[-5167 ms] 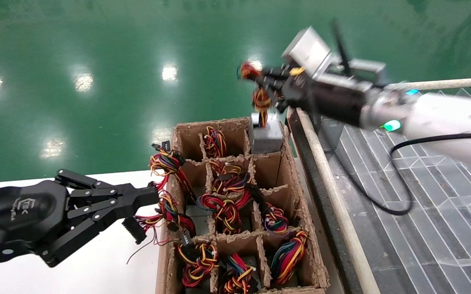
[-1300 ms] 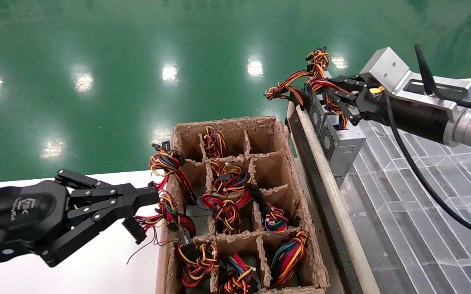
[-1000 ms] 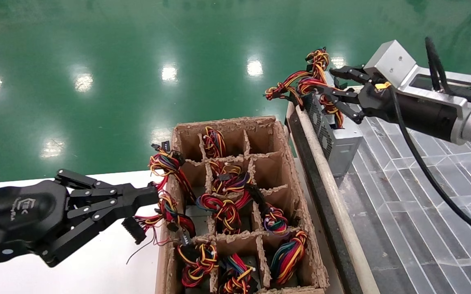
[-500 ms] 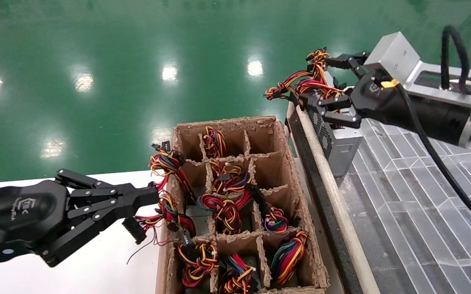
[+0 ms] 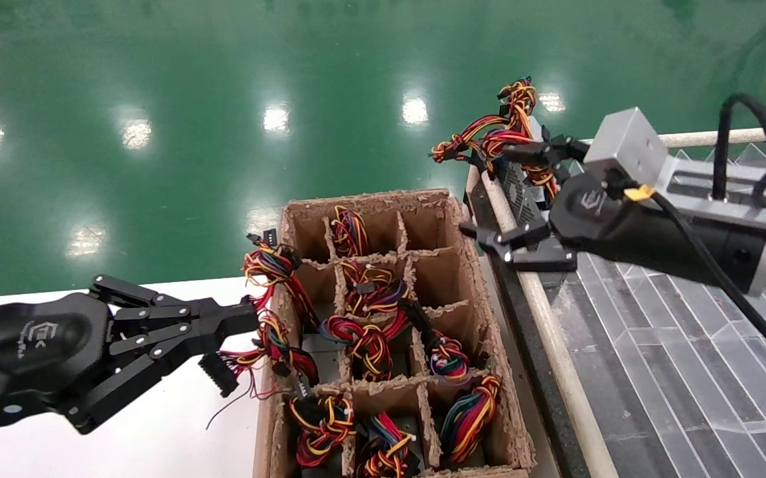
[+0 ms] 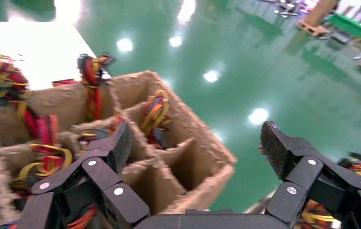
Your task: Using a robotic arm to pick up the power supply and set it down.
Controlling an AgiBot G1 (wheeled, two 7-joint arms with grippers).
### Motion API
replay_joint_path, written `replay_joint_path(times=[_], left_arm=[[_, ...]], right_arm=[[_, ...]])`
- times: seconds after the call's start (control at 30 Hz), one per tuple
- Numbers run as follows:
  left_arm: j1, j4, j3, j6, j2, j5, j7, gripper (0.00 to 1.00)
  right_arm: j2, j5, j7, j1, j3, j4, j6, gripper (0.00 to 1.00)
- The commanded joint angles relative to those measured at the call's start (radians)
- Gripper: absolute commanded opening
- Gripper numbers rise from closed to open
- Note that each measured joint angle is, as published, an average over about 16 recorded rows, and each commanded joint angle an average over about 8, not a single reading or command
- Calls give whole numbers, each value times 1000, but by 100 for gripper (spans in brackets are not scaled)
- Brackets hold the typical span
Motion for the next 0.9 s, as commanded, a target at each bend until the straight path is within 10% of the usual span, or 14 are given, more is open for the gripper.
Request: replay_joint_path(times=[0.03,0.47,0.73,0.9], left_arm=[[0,0,0,0,0,0,0,0],[0,0,0,0,0,0,0,0],[0,0,0,0,0,0,0,93],[0,0,0,0,0,0,0,100]], right_arm=[[4,24,-2,-9,4,-1,-21,100],[30,179,-19,-71,31,-5,-156,100],[45,275,-28,-109,47,-7,-239,100],[55,335,-35,-133,58,-9,-291,100]])
